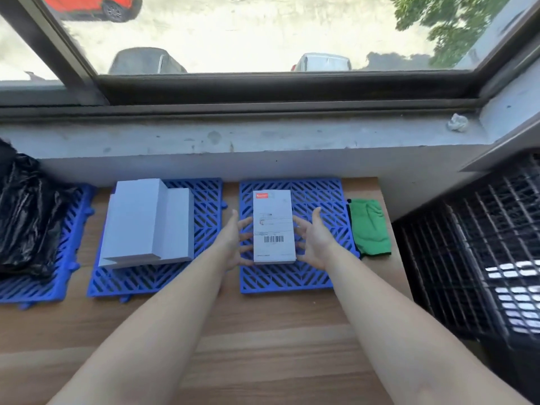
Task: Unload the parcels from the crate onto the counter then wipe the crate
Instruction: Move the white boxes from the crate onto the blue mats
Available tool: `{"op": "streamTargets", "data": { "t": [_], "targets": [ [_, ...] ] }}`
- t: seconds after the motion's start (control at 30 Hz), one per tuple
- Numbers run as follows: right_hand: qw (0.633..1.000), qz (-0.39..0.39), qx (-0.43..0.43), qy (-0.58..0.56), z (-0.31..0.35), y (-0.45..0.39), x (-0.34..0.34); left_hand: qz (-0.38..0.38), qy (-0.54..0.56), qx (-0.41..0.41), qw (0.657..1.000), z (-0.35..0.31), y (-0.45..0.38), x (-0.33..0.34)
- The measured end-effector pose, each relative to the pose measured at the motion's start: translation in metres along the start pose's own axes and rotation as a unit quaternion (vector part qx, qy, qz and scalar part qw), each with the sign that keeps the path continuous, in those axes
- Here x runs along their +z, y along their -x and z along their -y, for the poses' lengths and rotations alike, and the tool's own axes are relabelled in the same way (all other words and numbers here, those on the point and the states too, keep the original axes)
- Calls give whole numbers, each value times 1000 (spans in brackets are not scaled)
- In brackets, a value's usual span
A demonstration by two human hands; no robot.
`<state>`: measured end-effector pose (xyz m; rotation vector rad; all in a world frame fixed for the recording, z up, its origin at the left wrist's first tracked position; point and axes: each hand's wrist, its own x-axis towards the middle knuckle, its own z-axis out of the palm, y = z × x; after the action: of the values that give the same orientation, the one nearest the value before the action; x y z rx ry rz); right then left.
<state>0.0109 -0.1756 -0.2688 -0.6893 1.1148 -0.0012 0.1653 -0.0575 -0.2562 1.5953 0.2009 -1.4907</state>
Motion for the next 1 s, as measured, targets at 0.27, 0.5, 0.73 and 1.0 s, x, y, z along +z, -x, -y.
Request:
{"op": "streamTargets", "data": {
  "t": [0.27,0.5,0.73,1.0],
  "targets": [
    [993,-48,-90,63,17,31,-30,-60,-260,197,943,-13,17,18],
    [751,-189,-300,558,17,85,-101,-88,-695,384,602,-2,41,106],
    [625,-305,-303,652,-6,192,-230,-91,-777,463,418,64,98,258],
    [586,-386,-266,661,-52,360,-436,-41,-769,546,331,185,170,477]
  ]
}}
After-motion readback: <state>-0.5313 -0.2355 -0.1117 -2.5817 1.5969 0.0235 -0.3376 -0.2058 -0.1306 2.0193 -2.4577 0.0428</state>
